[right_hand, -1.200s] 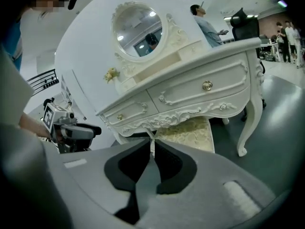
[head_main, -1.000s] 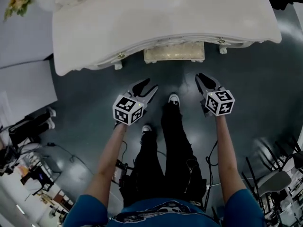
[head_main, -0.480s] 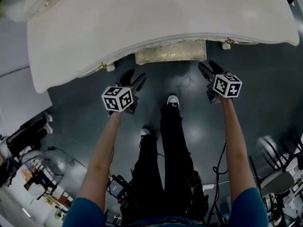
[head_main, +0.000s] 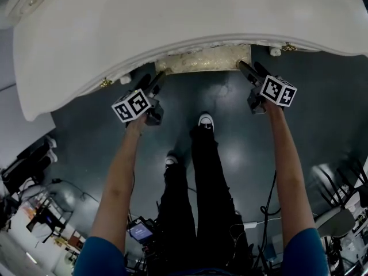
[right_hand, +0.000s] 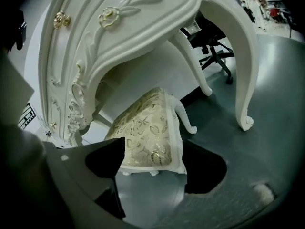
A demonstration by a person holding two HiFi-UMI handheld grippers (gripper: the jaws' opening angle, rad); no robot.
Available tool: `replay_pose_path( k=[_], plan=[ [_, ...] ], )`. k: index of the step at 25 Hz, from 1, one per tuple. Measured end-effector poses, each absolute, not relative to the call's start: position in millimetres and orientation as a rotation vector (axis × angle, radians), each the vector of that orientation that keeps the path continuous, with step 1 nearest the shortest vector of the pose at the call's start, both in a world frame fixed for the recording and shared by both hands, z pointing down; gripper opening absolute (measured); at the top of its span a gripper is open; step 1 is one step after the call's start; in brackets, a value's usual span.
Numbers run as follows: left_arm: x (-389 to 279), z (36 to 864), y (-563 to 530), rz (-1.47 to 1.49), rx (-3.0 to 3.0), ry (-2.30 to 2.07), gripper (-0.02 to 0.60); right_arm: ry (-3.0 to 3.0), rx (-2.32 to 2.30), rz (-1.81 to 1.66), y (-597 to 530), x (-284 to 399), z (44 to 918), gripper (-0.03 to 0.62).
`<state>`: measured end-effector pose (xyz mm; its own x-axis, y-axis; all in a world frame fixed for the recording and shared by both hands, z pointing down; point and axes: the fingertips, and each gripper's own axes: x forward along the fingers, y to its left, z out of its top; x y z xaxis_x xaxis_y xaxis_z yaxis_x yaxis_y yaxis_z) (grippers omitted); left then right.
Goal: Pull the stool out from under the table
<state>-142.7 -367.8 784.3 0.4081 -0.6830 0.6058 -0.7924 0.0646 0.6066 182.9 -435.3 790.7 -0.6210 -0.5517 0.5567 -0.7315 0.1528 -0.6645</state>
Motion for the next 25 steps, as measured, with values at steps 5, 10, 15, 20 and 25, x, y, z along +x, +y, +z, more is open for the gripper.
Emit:
replay_pose_path(
  k=[5,10,15,20,25],
  plan=[
    [-137,792,-381,0.121,1.679,-1.275,0.354,-2.263,1.266,1.537,-447,178,794,0.382],
    [-132,794,-392,0.027,1.642,-1.257,0.357,-2.273,1.218,1.526,-450,175,797,0.383],
    [-130,796,-400,0.001,1.615,-1.286,0.35,-2.279,1.193,1.552,-450,172,800,0.383],
    [-131,799,-407,-0.01,1.626,-1.257,0.383,-2.302,1.172,1.601,-452,168,799,0.387],
    [-123,804,-409,-0.008,1.64,-1.224,0.383,-2.299,1.172,1.608,-452,171,802,0.382]
  ],
)
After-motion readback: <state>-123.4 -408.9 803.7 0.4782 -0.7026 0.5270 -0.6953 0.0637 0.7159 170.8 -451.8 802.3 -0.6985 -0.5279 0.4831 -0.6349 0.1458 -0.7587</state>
